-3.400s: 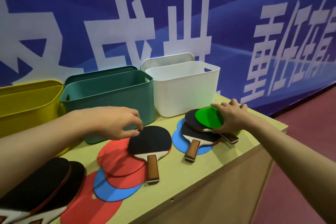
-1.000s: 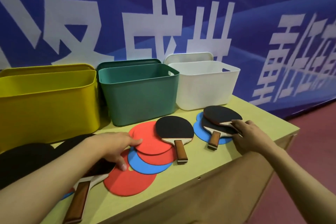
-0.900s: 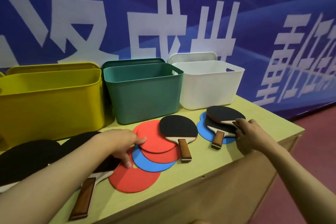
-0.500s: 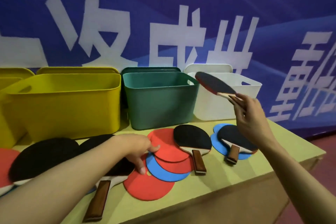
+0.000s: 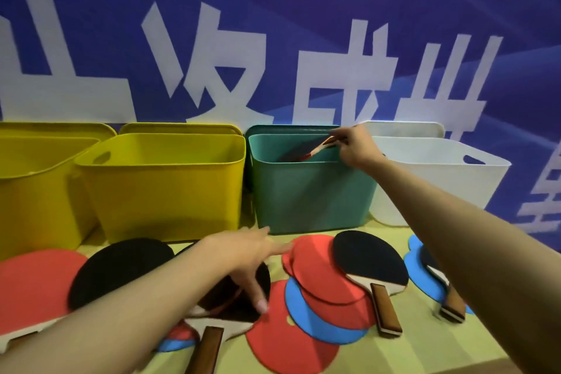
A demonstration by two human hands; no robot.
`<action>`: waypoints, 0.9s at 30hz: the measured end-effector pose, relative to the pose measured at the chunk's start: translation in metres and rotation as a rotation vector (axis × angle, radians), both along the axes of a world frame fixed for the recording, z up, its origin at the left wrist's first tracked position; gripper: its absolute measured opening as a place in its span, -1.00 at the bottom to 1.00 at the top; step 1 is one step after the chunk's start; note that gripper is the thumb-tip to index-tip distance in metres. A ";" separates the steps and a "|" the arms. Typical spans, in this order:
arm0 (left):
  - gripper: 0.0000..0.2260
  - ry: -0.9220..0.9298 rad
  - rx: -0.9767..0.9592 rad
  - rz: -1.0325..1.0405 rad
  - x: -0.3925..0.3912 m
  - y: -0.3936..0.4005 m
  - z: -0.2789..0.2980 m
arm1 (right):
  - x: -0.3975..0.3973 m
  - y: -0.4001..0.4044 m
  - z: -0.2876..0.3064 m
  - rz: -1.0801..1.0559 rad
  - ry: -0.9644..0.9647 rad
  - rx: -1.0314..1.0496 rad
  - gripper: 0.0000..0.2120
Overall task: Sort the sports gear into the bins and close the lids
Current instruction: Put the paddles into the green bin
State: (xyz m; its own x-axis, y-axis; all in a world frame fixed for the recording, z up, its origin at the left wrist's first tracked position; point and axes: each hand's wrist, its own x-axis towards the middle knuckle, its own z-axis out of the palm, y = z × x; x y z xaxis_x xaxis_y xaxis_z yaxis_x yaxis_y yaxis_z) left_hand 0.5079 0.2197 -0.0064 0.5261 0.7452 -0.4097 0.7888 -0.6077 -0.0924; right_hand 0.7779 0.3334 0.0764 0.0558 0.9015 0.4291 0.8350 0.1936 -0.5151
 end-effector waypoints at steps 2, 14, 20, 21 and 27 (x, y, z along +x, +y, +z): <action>0.05 0.118 -0.069 0.062 -0.018 0.003 0.003 | -0.002 0.009 0.001 0.052 -0.013 -0.095 -0.56; -0.02 0.205 -0.100 0.056 -0.015 0.009 0.000 | 0.000 0.008 0.002 -0.158 -0.167 -0.098 -0.52; 0.02 0.233 -0.147 0.118 -0.009 0.017 -0.002 | 0.033 -0.105 -0.032 -0.243 0.370 0.231 -0.59; 0.01 0.232 -0.144 0.123 -0.009 0.017 -0.003 | 0.040 -0.130 -0.050 -0.246 0.331 0.210 -0.60; -0.02 0.246 -0.129 0.125 -0.009 0.011 -0.001 | 0.091 -0.212 -0.168 -0.675 -0.357 -0.273 -0.72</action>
State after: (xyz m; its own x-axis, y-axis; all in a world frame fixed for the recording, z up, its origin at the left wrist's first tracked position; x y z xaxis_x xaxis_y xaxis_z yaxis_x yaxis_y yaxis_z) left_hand 0.4993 0.2304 -0.0074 0.3067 0.7313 -0.6092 0.8218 -0.5264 -0.2182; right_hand 0.8693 0.1213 -0.0913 0.5267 0.7977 0.2936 0.8496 -0.5051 -0.1518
